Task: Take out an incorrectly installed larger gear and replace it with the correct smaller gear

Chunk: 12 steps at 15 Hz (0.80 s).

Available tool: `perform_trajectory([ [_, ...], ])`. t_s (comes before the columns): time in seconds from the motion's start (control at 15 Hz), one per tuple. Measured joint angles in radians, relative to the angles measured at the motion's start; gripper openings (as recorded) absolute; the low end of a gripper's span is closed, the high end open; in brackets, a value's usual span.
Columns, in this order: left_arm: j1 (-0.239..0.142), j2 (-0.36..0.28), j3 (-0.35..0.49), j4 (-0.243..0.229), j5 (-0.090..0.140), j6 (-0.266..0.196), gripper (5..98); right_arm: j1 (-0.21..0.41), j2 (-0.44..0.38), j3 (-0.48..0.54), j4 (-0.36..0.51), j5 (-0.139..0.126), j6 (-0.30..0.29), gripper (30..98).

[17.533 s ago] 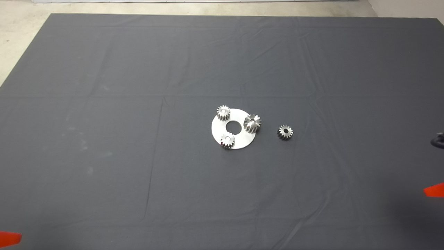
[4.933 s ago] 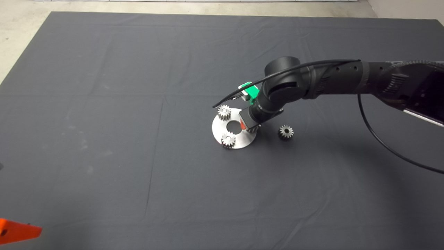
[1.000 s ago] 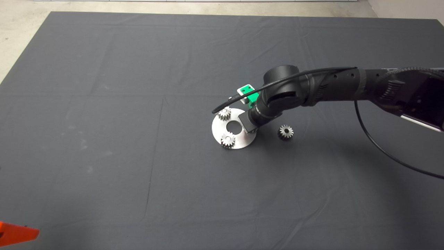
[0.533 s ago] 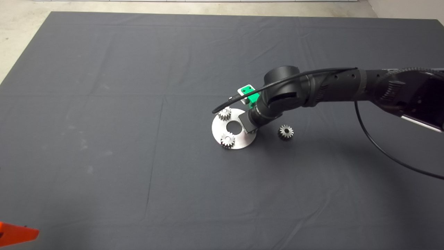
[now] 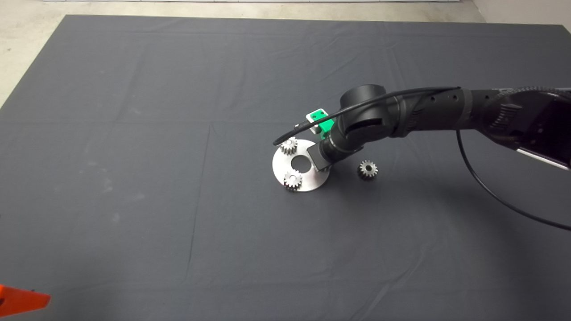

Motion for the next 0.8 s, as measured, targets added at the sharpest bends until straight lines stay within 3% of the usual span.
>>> perform_trajectory([
  [0.53, 0.000, 0.000, 0.000, 0.000, 0.000, 0.000, 88.4, 0.013, -0.008, 0.007, 0.004, 0.008, 0.017, 45.3],
  [0.8, 0.000, 0.000, 0.000, 0.000, 0.000, 0.000, 88.5, 0.107, -0.010, 0.024, 0.014, 0.006, 0.043, 45.2],
])
